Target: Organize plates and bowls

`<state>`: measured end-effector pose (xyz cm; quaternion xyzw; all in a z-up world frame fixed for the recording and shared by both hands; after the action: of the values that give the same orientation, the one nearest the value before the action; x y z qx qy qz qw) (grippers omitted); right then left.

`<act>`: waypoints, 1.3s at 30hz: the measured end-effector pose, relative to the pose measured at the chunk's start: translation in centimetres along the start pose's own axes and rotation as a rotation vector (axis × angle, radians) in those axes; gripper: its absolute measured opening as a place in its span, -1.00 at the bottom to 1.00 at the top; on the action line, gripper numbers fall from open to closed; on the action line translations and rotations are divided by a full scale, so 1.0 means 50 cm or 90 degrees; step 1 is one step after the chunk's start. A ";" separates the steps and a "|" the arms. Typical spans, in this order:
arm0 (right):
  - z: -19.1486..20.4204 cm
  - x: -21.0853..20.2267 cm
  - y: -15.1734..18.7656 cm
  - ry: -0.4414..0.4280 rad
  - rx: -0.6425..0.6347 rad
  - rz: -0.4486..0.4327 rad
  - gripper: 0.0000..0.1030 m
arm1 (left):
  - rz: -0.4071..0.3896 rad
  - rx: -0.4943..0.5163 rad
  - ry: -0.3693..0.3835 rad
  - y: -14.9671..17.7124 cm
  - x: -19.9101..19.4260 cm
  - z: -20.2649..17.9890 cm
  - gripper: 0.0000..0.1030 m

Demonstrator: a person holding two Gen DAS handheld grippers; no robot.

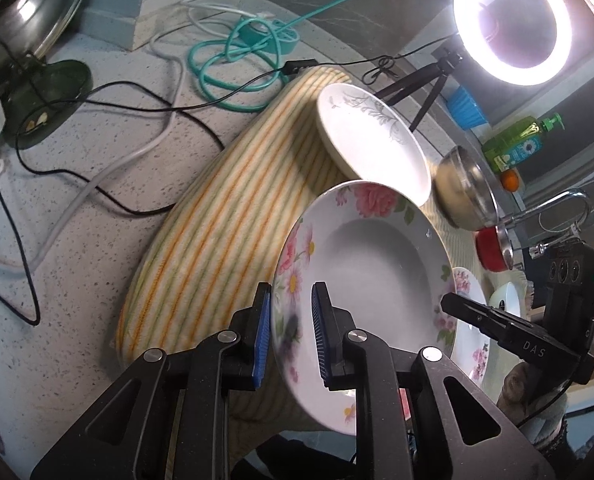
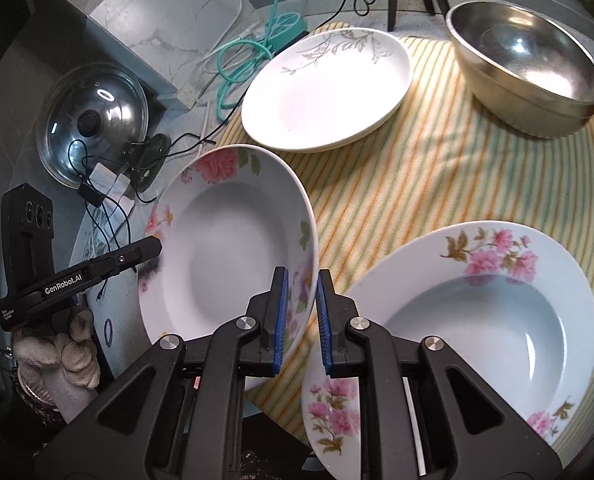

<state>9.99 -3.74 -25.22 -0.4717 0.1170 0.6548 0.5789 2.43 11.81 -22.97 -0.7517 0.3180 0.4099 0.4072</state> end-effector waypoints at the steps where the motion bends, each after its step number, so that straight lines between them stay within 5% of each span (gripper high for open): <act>1: -0.005 -0.007 0.002 0.001 0.005 -0.003 -0.72 | -0.001 0.004 0.005 -0.001 -0.001 -0.010 -0.65; 16: -0.130 -0.142 0.063 0.048 0.106 -0.065 -0.72 | 0.031 0.100 0.076 0.036 0.016 -0.184 -0.65; 39: -0.274 -0.222 0.146 0.096 0.190 -0.084 -0.72 | 0.103 0.206 0.095 0.124 0.079 -0.324 -0.65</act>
<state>8.97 -22.73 -26.94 -0.4352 0.2248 0.5533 0.6737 5.00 -5.81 -23.22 -0.6764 0.4687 0.3281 0.4639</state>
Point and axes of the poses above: each gripper's, at about its wrist camera, not at the fingertips, and x roughly the way its jaws point, z to its left, y to its underside, the point moved 10 cm from there along x, roughly the way its jaws point, and after that the axes turned 9 degrees about -y, right-handed, at the moved point
